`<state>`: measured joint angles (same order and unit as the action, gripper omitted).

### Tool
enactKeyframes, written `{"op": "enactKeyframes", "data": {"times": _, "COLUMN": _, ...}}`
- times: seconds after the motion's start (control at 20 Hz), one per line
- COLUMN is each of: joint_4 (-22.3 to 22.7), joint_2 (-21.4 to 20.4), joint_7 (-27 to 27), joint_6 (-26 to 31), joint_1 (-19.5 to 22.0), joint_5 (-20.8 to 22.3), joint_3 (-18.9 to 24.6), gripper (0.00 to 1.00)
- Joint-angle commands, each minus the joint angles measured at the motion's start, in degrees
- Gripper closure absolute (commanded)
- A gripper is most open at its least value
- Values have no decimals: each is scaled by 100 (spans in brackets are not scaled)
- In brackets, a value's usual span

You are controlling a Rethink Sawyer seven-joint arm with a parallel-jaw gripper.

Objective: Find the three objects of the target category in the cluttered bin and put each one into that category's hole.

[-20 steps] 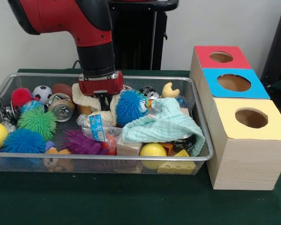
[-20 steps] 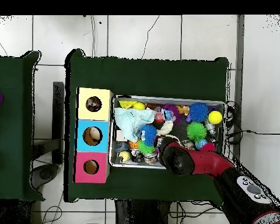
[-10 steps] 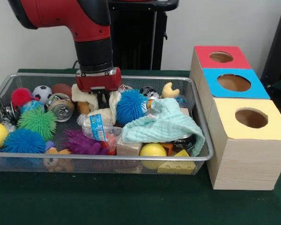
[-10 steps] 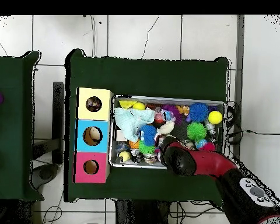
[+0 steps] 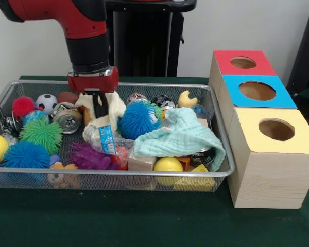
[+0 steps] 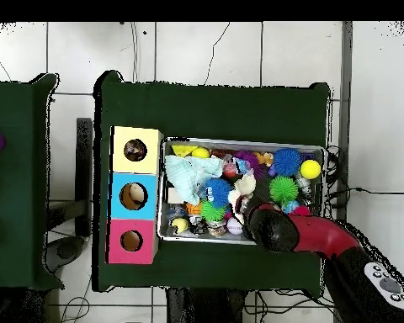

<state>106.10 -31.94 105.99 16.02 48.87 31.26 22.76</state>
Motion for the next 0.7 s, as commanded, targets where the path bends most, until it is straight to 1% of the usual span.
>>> {"op": "enactKeyframes", "data": {"times": 0.05, "joint_4": -904, "joint_2": 23, "joint_7": -903, "joint_6": 977, "joint_1": 429, "joint_5": -151, "joint_3": 799, "gripper": 100}}
{"op": "enactKeyframes", "data": {"times": 0.3, "joint_4": -1056, "joint_2": -50, "joint_7": -377, "joint_6": 616, "joint_1": 358, "joint_5": -133, "joint_3": 894, "gripper": 100}}
{"op": "enactKeyframes", "data": {"times": 0.4, "joint_4": -1144, "joint_2": -81, "joint_7": -260, "joint_6": 692, "joint_1": 265, "joint_5": -228, "joint_3": 901, "gripper": 100}}
{"op": "enactKeyframes", "data": {"times": 0.5, "joint_4": -1183, "joint_2": -189, "joint_7": -171, "joint_6": 906, "joint_1": 157, "joint_5": -370, "joint_3": 882, "gripper": 100}}
{"op": "enactKeyframes", "data": {"times": 0.6, "joint_4": -1157, "joint_2": -323, "joint_7": -91, "joint_6": 1109, "joint_1": 75, "joint_5": -531, "joint_3": 876, "gripper": 100}}
{"op": "enactKeyframes", "data": {"times": 0.7, "joint_4": -1041, "joint_2": -515, "joint_7": 28, "joint_6": 1192, "joint_1": 0, "joint_5": -676, "joint_3": 845, "gripper": 100}}
